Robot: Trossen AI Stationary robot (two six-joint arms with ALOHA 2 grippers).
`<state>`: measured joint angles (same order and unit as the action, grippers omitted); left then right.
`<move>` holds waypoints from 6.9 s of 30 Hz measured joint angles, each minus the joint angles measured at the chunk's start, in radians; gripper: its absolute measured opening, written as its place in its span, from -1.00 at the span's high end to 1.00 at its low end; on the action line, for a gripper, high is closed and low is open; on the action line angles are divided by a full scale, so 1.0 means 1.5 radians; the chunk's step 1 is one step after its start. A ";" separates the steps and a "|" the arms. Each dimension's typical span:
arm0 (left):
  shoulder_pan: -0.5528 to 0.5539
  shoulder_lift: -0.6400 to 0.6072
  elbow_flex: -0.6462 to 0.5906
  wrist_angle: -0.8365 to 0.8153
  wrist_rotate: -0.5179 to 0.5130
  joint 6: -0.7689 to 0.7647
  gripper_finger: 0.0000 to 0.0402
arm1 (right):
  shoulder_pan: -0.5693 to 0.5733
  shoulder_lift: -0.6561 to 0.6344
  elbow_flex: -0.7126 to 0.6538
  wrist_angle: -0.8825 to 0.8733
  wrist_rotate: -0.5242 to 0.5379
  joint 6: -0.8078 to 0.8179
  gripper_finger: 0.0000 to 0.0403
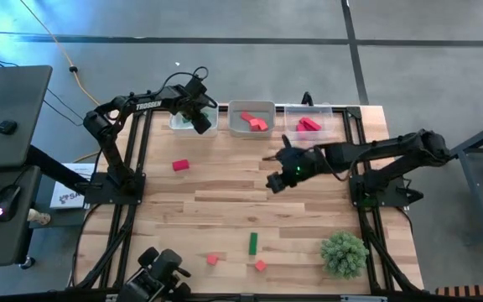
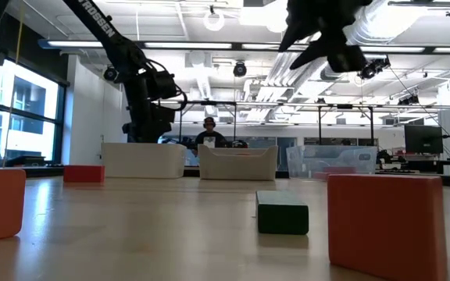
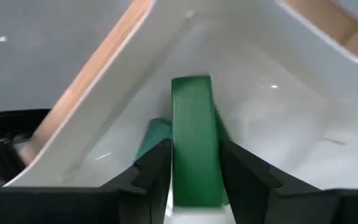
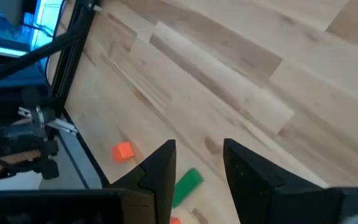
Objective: Sort & place blocks by color
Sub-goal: Put the green wooden block into the white bin, then put the orange wooden block into the gray bin
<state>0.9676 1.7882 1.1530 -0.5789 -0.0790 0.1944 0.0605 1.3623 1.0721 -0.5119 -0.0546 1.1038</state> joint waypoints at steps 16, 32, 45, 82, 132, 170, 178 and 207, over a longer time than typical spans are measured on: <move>0.001 -0.004 0.000 -0.025 -0.013 -0.002 0.05 | 0.159 0.000 0.000 0.121 0.217 0.087 0.38; -0.006 -0.118 0.000 -0.061 -0.012 -0.019 -0.02 | 0.175 0.000 0.000 0.386 0.291 -0.077 0.38; -0.085 -0.291 0.000 -0.123 0.080 -0.075 -0.01 | 0.175 0.067 0.139 0.268 0.288 -0.129 0.39; -0.216 -0.358 0.001 -0.159 0.080 -0.203 -0.01 | 0.289 0.364 0.355 -0.147 0.033 0.174 0.39; -0.537 -0.365 0.000 -0.175 0.020 -0.437 -0.01 | 0.359 0.548 0.355 -0.078 0.043 0.184 0.13; -0.339 -0.365 0.000 -0.183 -0.045 -0.180 -0.01 | 0.066 0.548 0.662 -0.420 0.141 -0.172 0.48; -0.299 -0.365 0.000 -0.183 -0.045 -0.144 -0.01 | -0.014 0.547 0.687 -0.421 0.173 -0.231 0.48; -0.294 -0.365 0.000 -0.180 -0.040 -0.139 -0.01 | -0.308 0.547 0.687 -0.404 0.126 -0.601 0.48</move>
<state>0.5266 1.2411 1.1534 -0.8486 -0.1394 -0.0144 -0.4018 2.1830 2.1021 -1.1177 0.1343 0.2029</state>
